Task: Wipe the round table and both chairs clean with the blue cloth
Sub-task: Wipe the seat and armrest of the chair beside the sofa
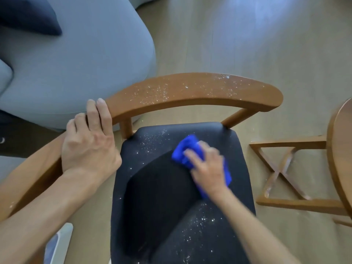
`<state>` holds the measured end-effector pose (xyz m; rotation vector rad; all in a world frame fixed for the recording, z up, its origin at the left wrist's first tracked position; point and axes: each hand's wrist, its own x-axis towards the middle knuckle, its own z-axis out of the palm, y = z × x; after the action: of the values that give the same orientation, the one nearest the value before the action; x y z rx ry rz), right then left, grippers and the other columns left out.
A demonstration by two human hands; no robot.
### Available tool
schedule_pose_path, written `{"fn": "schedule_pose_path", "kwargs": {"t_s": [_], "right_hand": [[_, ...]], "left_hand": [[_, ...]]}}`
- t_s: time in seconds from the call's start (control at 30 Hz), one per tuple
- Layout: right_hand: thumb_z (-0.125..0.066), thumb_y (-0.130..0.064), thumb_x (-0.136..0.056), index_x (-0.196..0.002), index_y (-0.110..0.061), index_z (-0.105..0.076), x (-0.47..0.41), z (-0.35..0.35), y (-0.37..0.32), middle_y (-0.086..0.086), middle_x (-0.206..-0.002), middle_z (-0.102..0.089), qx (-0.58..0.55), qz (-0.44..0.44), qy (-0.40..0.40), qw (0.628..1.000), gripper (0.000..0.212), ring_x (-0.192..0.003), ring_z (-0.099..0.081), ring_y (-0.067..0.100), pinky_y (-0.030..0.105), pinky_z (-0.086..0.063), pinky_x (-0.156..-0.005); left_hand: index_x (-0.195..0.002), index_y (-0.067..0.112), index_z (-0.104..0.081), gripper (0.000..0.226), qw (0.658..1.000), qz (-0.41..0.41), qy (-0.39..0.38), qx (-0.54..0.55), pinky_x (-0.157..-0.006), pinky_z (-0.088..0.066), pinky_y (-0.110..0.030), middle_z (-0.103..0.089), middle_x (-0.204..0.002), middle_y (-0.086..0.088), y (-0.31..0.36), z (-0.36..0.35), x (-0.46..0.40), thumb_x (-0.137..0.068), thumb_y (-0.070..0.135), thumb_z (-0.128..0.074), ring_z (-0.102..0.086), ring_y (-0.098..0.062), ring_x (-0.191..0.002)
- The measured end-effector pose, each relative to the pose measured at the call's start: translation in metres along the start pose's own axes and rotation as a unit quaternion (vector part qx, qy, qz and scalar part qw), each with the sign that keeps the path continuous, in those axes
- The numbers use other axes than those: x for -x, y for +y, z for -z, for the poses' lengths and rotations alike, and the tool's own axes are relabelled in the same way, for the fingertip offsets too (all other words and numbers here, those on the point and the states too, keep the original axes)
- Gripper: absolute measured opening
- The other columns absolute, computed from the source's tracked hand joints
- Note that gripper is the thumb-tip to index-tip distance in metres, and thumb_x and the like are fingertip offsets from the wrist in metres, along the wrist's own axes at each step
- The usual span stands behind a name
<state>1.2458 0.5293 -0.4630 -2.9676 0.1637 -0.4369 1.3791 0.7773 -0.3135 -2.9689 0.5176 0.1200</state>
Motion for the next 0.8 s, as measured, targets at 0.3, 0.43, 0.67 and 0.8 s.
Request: {"fn": "schedule_pose_path", "kwargs": {"t_s": [0.3,0.43,0.67,0.8], "right_hand": [[-0.064,-0.02,-0.068,-0.111,-0.025,-0.063,-0.068,-0.028,-0.064,0.018,-0.121,-0.057,-0.001,-0.231,-0.009,0.973,0.043,-0.076,-0.052,0.035,0.04,-0.041,-0.061],[-0.055,-0.008,-0.073,-0.098,-0.022,-0.057,-0.035,-0.042,-0.18,0.016,-0.114,-0.062,-0.083,0.01,-0.05,0.995,0.029,-0.072,-0.048,0.029,0.038,-0.033,-0.058],[-0.045,-0.016,-0.09,-0.113,-0.036,-0.061,0.038,-0.014,-0.136,0.007,-0.131,-0.053,-0.135,0.398,-0.199,0.885,0.035,-0.092,-0.052,0.029,0.036,-0.041,-0.074],[-0.058,-0.016,-0.076,-0.111,-0.032,-0.062,-0.051,-0.029,-0.073,0.011,-0.129,-0.056,-0.067,0.239,-0.063,0.967,0.038,-0.087,-0.055,0.034,0.039,-0.044,-0.069]], "left_hand": [[-0.141,-0.014,-0.012,0.077,0.997,0.006,0.004,-0.072,-0.08,-0.033,-0.048,-0.032,-0.135,-0.036,0.003,-0.005,-0.001,-0.077,0.017,-0.043,-0.045,-0.041,-0.093],[-0.141,-0.013,-0.011,0.075,0.996,-0.001,0.004,-0.087,-0.084,-0.039,-0.046,-0.035,-0.136,-0.032,0.001,-0.003,0.0,-0.079,0.022,-0.032,-0.048,-0.042,-0.097],[-0.142,-0.013,-0.015,0.077,0.997,-0.003,-0.003,-0.082,-0.086,-0.037,-0.048,-0.037,-0.136,-0.032,0.0,-0.001,0.0,-0.077,0.02,-0.04,-0.047,-0.043,-0.099],[-0.143,-0.011,-0.01,0.082,0.996,-0.003,-0.009,-0.092,-0.089,-0.04,-0.045,-0.035,-0.137,-0.03,0.001,0.002,-0.002,-0.077,0.026,-0.042,-0.048,-0.041,-0.103]]}}
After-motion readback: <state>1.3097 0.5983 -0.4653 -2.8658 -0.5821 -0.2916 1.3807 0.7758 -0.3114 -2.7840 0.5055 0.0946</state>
